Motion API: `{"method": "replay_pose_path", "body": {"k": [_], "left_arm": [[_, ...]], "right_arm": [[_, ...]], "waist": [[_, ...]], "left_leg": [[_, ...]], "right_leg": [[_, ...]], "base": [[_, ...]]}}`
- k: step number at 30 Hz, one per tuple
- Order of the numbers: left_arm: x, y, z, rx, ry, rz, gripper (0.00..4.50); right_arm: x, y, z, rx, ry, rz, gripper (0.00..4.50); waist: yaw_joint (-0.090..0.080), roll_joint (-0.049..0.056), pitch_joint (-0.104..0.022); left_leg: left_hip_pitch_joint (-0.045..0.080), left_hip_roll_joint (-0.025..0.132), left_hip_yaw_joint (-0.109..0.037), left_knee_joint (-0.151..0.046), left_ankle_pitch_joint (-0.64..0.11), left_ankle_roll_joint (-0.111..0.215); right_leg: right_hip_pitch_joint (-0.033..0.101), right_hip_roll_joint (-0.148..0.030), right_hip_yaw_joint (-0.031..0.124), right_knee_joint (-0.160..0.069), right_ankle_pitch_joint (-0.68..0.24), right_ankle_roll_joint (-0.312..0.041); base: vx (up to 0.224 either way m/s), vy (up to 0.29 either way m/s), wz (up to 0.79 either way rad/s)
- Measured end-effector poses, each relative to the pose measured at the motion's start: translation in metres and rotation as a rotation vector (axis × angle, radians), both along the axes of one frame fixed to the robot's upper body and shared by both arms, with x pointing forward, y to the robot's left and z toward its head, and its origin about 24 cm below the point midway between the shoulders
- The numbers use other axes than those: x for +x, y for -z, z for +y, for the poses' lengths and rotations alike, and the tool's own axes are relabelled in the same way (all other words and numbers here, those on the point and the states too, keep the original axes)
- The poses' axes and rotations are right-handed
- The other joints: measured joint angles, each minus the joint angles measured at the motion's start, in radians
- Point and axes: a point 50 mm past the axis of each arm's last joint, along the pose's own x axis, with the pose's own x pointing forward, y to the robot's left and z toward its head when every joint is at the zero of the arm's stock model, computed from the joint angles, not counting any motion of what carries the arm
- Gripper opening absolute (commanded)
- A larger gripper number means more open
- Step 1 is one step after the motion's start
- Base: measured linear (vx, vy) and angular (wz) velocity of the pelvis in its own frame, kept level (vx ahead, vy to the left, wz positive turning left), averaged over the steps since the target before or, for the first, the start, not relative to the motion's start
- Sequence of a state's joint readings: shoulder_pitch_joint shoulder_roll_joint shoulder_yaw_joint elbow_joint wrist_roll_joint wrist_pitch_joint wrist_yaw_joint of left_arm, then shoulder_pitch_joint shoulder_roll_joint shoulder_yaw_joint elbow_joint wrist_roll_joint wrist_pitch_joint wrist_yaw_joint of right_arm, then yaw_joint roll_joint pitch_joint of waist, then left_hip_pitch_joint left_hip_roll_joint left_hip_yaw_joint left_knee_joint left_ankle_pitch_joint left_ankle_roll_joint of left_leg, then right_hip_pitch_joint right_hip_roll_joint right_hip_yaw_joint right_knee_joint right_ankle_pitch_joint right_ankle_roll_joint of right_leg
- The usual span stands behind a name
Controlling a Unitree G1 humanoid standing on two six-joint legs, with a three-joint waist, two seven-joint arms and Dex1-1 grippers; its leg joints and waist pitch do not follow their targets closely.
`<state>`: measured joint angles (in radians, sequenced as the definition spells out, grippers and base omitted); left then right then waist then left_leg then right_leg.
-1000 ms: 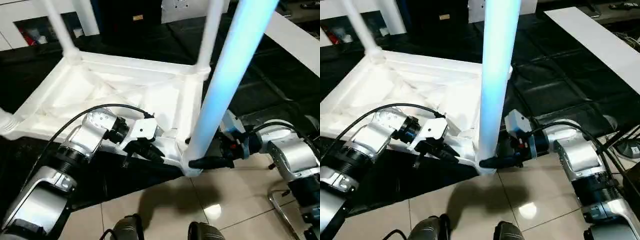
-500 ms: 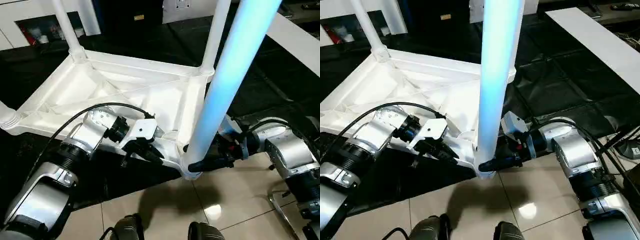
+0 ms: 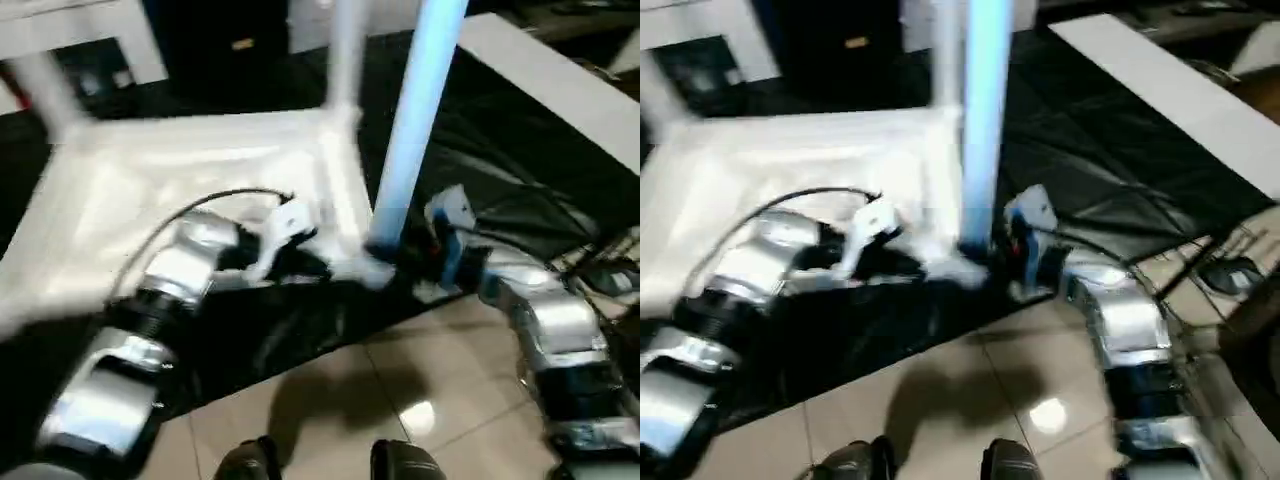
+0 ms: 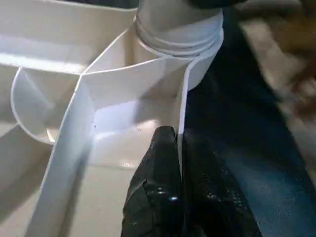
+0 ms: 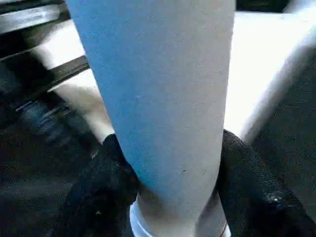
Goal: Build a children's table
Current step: Rotate leg to tighten
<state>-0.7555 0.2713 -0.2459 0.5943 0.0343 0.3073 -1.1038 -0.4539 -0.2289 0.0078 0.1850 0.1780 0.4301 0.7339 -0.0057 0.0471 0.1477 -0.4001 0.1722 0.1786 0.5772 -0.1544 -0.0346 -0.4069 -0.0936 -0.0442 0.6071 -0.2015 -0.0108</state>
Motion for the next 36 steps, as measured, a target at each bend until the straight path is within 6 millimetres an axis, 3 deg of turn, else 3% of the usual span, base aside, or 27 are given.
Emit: {"method": "replay_pose_path", "body": {"k": [6, 7, 9, 15, 18, 23, 31, 36], "left_arm": [[0.014, 0.0, -0.03, -0.083, -0.28, -0.061, 0.0], [0.014, 0.0, -0.033, -0.087, -0.294, -0.066, 0.0], [0.016, -0.001, -0.034, -0.087, -0.326, -0.083, 0.0], [0.016, -0.004, -0.034, -0.076, -0.324, -0.12, 0.0], [0.016, -0.005, -0.034, -0.067, -0.307, -0.131, 0.0], [0.009, -0.005, -0.028, -0.055, -0.187, -0.143, 0.0], [0.001, -0.002, -0.012, -0.033, 0.023, -0.123, 0.0], [-0.007, -0.002, 0.003, 0.014, 0.213, -0.085, 0.0]], "right_arm": [[0.036, -0.006, 0.026, 0.057, 0.425, -0.007, 2.04], [0.038, -0.007, 0.027, 0.054, 0.448, -0.012, 2.04], [0.044, -0.008, 0.034, 0.079, 0.497, -0.017, 2.74], [0.046, -0.01, 0.039, 0.105, 0.506, -0.054, 3.16], [0.045, -0.009, 0.039, 0.089, 0.477, -0.074, 3.21], [0.025, 0.001, 0.012, 0.008, 0.313, -0.13, 3.7], [0.006, -0.021, -0.023, -0.093, -0.013, -0.241, 4.44], [-0.009, -0.022, -0.041, -0.186, -0.282, -0.185, 4.44]], "waist": [[-0.017, 0.0, 0.0], [-0.017, 0.0, 0.0], [-0.017, 0.001, -0.001], [-0.013, 0.002, -0.001], [-0.012, 0.002, -0.001], [-0.003, 0.002, -0.001], [0.014, 0.002, -0.001], [0.027, 0.0, 0.0]], "left_leg": [[-0.003, 0.0, 0.003, -0.001, 0.0, -0.001], [-0.003, 0.0, 0.003, -0.001, 0.0, -0.001], [-0.003, 0.0, 0.004, -0.002, 0.0, -0.001], [-0.004, 0.0, 0.004, -0.008, 0.001, 0.0], [-0.005, 0.001, 0.005, -0.008, 0.004, 0.005], [-0.005, 0.001, 0.006, -0.012, 0.003, 0.005], [-0.005, 0.002, 0.006, -0.012, 0.003, 0.006], [-0.006, 0.002, 0.008, -0.009, 0.002, 0.008]], "right_leg": [[-0.005, 0.0, 0.002, 0.0, 0.002, -0.003], [-0.005, 0.0, 0.003, 0.0, 0.004, -0.006], [-0.005, 0.0, 0.003, 0.0, 0.007, -0.008], [-0.008, 0.001, 0.001, 0.0, 0.011, -0.008], [-0.009, 0.001, 0.0, 0.0, 0.011, -0.008], [-0.009, 0.001, 0.001, -0.005, 0.011, -0.008], [-0.008, 0.002, 0.0, -0.006, 0.011, -0.008], [-0.007, 0.001, 0.001, -0.006, 0.011, -0.008]], "base": [[0.0, 0.0, 0.0], [0.0, 0.0, 0.0], [0.0, 0.0, 0.0], [0.0, 0.0, 0.0], [0.0, 0.0, 0.0], [0.0, 0.0, 0.0], [0.0, 0.0, 0.0], [0.0, 0.0, 0.0]]}}
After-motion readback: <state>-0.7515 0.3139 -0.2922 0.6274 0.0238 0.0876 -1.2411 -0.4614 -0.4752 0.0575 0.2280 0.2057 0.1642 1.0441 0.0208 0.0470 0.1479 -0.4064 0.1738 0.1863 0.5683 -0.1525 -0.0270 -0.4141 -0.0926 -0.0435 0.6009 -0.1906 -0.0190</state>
